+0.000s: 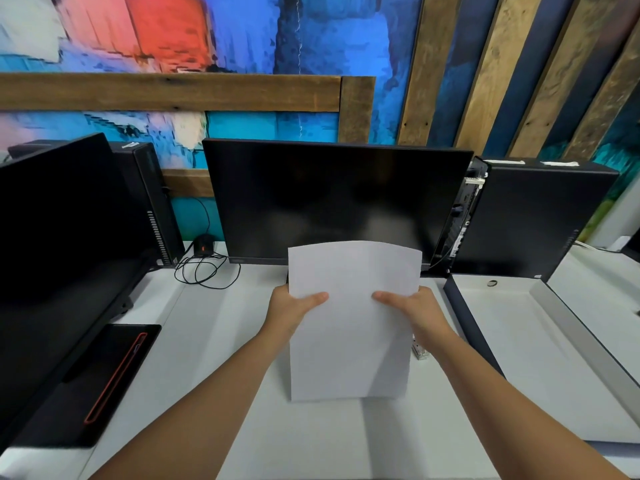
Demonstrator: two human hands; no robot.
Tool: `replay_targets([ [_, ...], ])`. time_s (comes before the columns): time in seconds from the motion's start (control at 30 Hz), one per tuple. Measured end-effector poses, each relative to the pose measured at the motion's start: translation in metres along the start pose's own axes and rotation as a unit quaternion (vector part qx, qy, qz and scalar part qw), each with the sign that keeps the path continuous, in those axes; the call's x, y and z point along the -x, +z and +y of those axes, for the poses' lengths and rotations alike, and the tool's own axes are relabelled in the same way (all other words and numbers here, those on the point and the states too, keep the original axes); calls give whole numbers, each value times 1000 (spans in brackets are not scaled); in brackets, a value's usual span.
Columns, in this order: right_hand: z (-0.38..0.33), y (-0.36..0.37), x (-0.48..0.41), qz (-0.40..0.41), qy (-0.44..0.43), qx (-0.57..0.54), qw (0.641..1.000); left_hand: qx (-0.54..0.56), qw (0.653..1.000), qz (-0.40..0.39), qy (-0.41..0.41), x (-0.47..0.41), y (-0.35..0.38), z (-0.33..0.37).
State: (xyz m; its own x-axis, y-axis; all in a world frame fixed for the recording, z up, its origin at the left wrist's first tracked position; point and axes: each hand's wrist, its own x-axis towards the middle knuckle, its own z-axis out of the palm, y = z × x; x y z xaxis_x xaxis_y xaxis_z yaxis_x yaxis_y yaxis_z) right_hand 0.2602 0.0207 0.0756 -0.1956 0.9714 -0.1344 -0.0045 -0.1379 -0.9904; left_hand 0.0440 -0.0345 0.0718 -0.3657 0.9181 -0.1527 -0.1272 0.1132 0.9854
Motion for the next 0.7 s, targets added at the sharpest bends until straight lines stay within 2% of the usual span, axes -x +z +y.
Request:
replay_targets([
  [0.17,-15,-3,-10,-30,8,81,996,-22,999,-20,29,-12,-5,22],
  [0.23,-18,-3,-13,-44,9,118,992,-89,994,-27,64,-19,-9,31],
  [0.3,-20,-1,-16,-56,13,151,987,-178,979,-38,87,-27,-12,39],
  [0.43,-20,2,-24,-70,25,208,975,-254,961,-74,85,-39,-9,54],
  [0.53,-18,8,-27,-84,34,253,963,-326,930,-140,91,-38,-1,59],
  [0.63,-19,21,-28,-112,30,292,949,-378,901,-191,92,-35,11,58],
  [0.7,-20,25,-29,-117,27,318,940,-376,902,-196,86,-35,12,55],
])
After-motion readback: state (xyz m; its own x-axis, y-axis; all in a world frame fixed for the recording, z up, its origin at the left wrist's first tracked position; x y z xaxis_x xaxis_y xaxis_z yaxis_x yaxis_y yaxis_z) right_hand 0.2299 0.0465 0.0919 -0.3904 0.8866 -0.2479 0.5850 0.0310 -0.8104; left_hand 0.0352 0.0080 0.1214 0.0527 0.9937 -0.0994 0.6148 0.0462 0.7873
